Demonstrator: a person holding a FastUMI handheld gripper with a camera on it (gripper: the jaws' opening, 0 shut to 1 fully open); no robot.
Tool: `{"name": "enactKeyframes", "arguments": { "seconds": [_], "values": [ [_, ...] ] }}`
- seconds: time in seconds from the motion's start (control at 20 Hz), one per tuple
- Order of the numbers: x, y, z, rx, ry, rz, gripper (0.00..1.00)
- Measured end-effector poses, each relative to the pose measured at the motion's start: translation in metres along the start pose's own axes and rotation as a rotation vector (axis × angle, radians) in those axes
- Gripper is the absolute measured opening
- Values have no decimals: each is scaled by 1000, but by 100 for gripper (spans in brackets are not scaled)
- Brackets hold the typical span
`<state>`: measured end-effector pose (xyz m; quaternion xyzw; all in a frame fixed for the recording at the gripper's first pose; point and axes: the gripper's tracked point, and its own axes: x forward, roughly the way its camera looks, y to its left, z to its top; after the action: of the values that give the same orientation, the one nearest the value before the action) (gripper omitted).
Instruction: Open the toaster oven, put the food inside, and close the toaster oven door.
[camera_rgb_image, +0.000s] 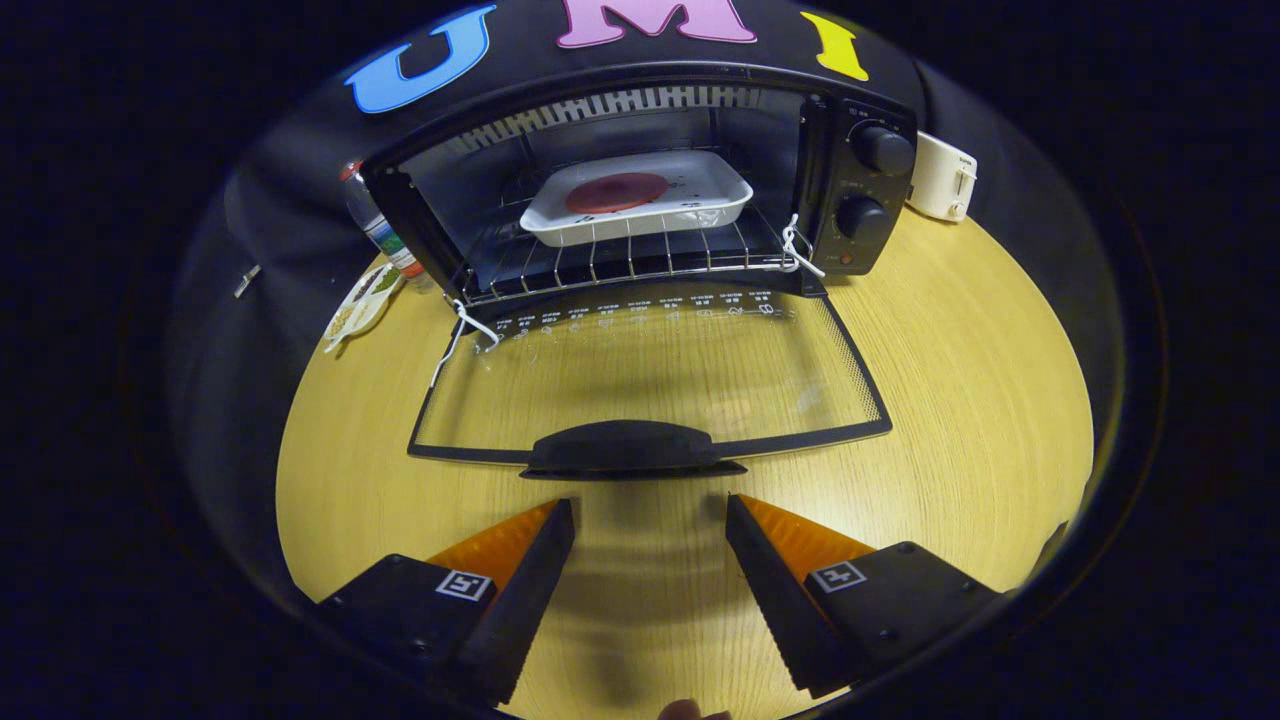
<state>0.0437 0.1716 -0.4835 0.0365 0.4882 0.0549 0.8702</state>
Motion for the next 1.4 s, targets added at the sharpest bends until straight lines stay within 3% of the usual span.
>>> {"name": "enactKeyframes", "arguments": {
  "seconds": [0.45,0.95,1.4],
  "values": [
    [-4,-1,13,-58,-10,-27,99],
    [-93,11,100,-113,-305,32,99],
    [-178,0,137,-123,-533,43,99]
  ]
}}
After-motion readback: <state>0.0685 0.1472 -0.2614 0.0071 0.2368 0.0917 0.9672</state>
